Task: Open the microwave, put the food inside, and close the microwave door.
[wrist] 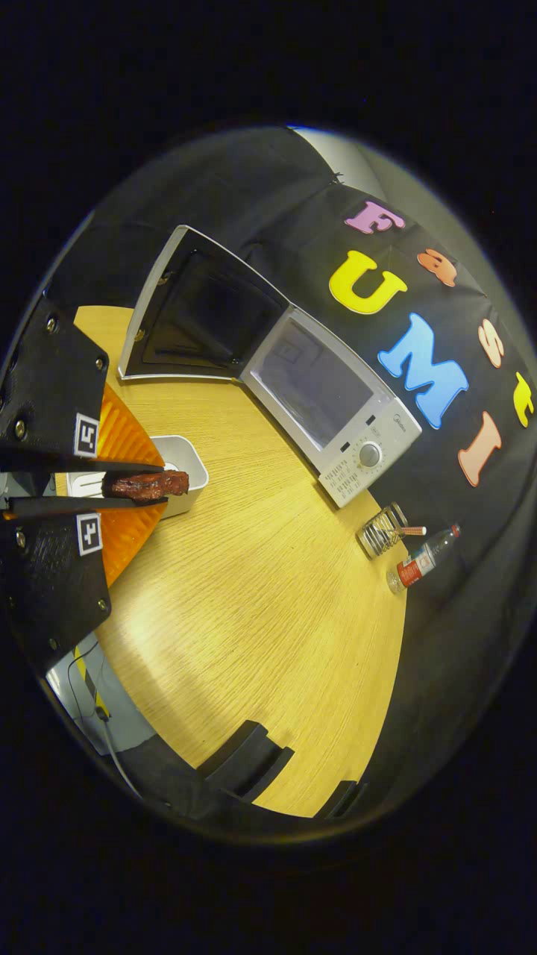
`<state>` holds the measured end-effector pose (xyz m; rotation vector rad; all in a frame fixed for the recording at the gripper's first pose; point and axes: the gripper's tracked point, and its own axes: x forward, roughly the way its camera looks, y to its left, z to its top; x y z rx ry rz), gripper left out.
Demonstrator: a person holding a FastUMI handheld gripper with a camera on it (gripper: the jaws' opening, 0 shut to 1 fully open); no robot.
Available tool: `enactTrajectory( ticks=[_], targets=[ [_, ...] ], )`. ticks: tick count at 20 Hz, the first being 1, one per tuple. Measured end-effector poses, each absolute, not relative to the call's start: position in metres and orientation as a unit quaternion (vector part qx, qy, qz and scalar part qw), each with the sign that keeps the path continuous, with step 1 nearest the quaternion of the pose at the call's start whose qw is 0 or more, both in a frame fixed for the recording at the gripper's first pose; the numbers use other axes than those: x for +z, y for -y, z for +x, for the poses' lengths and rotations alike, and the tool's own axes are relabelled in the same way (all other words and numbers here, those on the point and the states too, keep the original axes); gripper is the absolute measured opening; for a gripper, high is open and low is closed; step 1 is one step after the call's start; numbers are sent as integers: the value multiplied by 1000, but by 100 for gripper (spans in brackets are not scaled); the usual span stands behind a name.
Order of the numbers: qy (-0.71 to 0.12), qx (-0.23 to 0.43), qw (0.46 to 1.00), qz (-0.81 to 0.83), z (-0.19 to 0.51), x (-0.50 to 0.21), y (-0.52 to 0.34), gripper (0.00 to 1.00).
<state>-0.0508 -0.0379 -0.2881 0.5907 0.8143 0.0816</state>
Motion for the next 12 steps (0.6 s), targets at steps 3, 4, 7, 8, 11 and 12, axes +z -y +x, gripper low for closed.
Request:
enactTrajectory(
  ticks=[3, 4, 7, 8, 11, 12],
  targets=[
    [-395, 50, 880, 258, -46, -283, 35, 13],
    [-393, 53, 882, 256, -45, -278, 32, 13],
    [-384, 69, 887, 248, -39, -265, 25, 13],
    [-382, 73, 890, 239, -38, -263, 24, 13],
    [-382, 72, 891, 235, -34, -254, 23, 13],
    [-378, 71, 891, 240, -31, -248, 23, 13]
  ],
)
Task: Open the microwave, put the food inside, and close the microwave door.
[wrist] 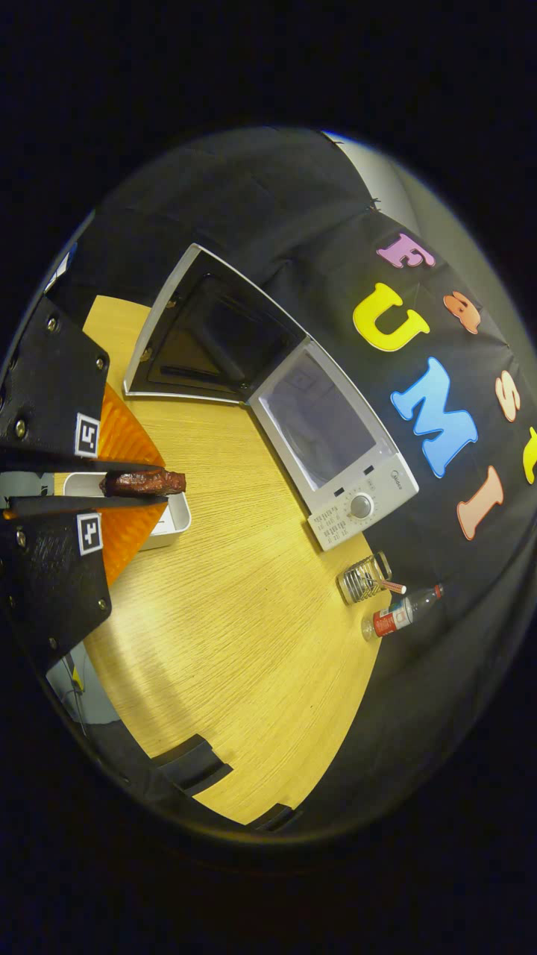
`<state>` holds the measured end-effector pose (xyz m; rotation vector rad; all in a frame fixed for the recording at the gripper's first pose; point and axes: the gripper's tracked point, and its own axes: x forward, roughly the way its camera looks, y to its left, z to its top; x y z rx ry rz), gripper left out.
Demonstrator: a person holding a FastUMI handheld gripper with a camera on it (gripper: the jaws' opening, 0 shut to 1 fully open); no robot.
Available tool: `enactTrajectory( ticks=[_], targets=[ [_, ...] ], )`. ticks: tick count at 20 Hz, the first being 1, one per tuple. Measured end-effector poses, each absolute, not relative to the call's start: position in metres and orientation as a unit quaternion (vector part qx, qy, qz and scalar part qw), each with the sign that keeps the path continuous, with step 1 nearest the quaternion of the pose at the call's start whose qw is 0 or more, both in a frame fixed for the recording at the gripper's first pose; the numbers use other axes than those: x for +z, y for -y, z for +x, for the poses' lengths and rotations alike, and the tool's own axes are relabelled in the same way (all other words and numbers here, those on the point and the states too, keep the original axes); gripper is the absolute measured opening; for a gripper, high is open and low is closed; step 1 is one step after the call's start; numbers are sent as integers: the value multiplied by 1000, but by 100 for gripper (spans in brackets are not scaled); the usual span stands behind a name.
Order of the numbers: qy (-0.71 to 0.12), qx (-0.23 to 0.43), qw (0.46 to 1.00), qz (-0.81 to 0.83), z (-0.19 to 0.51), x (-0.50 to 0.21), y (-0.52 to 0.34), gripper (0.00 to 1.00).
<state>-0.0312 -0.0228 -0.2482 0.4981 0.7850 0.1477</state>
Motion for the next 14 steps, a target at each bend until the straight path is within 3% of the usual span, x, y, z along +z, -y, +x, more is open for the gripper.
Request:
enactTrajectory(
  ticks=[14],
  targets=[
    [-321, 138, 894, 282, 57, -179, -38, 13]
  ],
)
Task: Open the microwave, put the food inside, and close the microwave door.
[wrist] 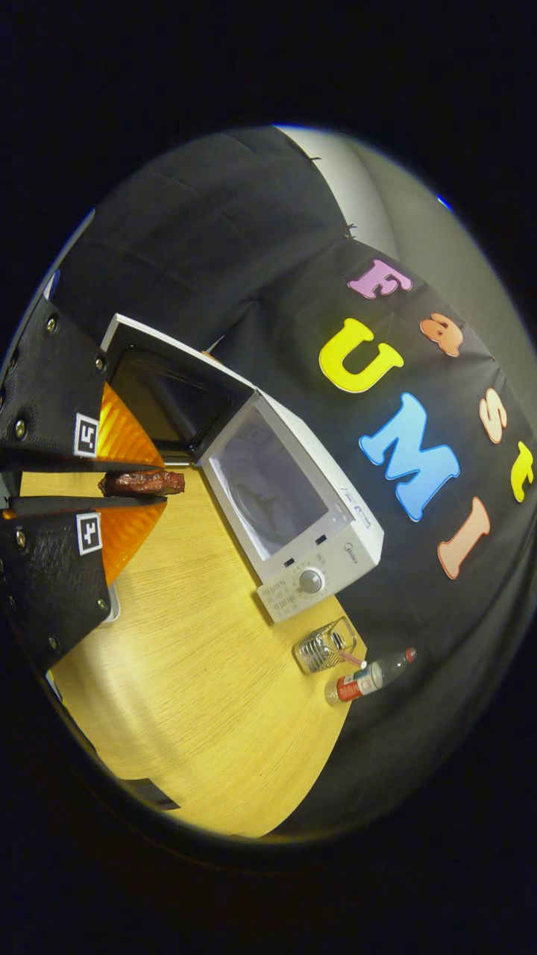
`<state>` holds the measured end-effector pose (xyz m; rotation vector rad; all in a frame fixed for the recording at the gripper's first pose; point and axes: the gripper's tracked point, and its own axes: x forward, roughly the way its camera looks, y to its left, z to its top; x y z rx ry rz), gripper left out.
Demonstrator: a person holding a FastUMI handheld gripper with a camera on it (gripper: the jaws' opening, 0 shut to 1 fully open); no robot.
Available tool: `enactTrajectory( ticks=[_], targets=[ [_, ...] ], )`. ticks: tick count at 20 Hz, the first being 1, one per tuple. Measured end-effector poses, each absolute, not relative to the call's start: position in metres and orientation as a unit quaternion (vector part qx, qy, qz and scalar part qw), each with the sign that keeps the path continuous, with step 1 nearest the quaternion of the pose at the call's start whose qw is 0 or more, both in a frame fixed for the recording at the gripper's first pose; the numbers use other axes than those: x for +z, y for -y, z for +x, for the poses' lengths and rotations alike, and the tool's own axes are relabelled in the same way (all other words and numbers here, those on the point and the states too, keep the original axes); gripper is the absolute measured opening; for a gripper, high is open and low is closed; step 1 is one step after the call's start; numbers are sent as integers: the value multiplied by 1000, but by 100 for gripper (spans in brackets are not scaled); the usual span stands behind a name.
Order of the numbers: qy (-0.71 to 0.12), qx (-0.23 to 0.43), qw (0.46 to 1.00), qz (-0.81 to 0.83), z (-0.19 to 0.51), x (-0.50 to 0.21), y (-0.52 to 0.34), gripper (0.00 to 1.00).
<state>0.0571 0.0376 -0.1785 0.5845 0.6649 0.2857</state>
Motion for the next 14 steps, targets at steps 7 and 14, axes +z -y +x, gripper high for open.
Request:
enactTrajectory(
  ticks=[7, 14],
  targets=[
    [-300, 163, 891, 300, 118, -176, -81, 13],
    [-268, 150, 894, 325, 182, -189, -100, 13]
  ],
)
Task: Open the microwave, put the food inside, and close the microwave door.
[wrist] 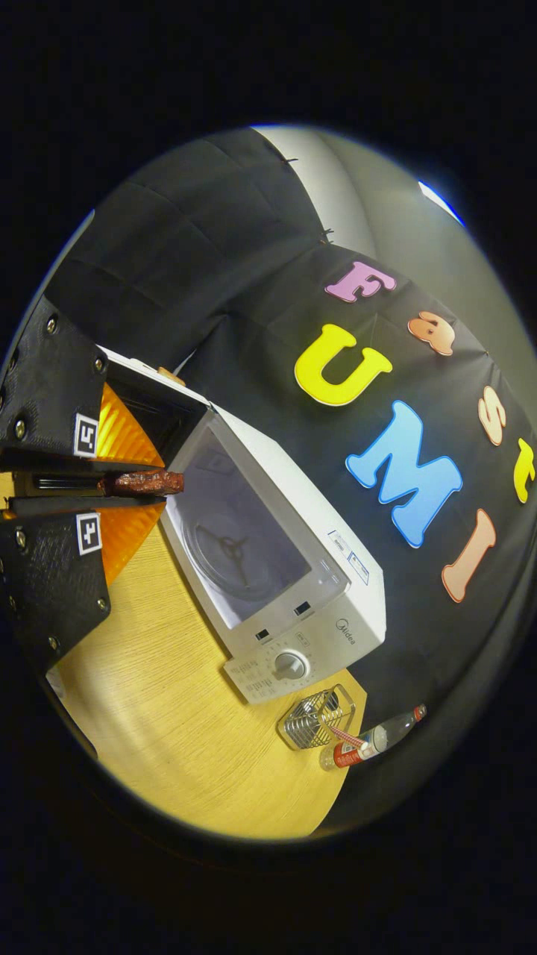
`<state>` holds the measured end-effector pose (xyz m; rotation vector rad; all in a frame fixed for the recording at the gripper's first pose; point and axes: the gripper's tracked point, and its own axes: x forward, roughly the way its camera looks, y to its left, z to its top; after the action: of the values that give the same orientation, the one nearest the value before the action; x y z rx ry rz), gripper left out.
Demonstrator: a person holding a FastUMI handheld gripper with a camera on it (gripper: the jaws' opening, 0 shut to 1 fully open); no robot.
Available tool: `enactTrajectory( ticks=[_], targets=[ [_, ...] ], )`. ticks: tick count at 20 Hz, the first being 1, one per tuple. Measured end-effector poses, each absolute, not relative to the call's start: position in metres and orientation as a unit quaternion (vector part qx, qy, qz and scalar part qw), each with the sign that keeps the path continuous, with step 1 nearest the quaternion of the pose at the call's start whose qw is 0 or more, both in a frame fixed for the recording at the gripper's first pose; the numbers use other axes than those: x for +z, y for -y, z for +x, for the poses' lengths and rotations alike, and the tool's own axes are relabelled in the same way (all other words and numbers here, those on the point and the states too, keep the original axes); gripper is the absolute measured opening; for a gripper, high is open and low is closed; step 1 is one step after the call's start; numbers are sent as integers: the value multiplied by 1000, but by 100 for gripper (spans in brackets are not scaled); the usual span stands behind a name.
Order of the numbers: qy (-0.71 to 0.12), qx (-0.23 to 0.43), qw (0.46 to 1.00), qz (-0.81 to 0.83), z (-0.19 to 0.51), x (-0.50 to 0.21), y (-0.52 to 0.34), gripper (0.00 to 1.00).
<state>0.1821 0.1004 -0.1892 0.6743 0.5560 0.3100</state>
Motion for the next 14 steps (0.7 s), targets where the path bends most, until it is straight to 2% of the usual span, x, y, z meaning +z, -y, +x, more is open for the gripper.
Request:
enactTrajectory(
  ticks=[14],
  targets=[
    [-224, 109, 912, 326, 287, -254, -125, 13]
  ],
)
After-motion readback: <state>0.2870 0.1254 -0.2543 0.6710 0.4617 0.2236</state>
